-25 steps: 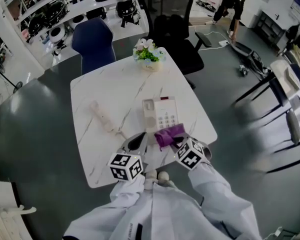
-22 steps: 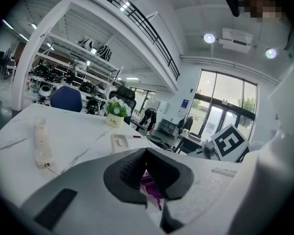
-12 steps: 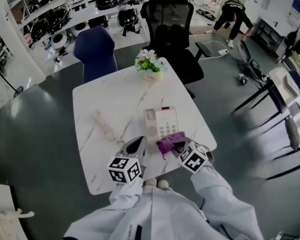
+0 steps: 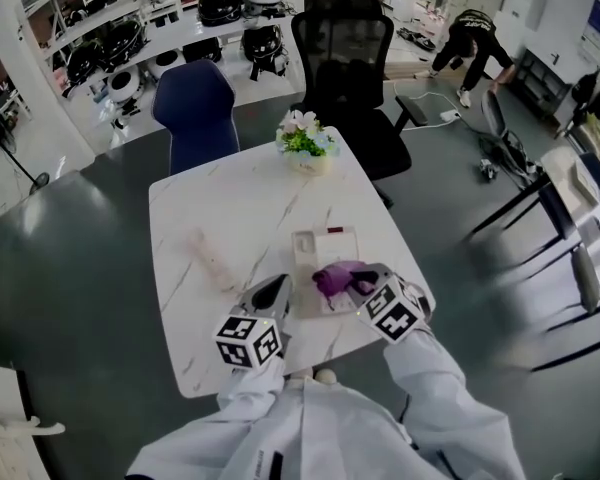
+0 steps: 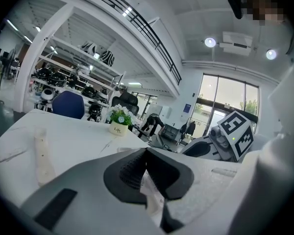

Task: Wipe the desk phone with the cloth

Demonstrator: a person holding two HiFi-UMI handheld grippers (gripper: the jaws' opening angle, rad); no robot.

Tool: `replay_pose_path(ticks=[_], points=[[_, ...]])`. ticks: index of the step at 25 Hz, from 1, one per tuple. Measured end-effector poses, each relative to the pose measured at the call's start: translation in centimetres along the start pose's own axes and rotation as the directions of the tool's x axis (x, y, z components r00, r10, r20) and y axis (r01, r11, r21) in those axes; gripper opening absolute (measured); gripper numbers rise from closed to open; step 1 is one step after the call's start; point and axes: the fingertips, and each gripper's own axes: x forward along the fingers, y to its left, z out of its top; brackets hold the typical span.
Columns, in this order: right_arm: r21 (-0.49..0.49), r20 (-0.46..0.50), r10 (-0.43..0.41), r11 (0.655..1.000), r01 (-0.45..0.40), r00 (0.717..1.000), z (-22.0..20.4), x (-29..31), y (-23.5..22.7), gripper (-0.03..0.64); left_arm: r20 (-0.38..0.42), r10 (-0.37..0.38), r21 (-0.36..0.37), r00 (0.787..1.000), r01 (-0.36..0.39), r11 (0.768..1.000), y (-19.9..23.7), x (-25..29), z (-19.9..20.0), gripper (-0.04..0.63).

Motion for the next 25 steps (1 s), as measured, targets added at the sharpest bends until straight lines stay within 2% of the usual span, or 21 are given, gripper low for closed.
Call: replay_pose_path(ticks=[9,25], points=[[-0.002,0.055,-0.046,0.999,0.046,0.997,3.2,1.9,-2.9,0.034,-0.002,0.01,-0.014,1.0,-0.01,1.0,1.2,0.9,0.2,-0.002],[-0.069,0.133,-0.115,0.99,0.125,0.984,8.9,4.8,-7.1,0.034,-0.028,0.068,-0.035,0.997,-0.069,0.997,3.5,1.1,-0.5,-0.002]])
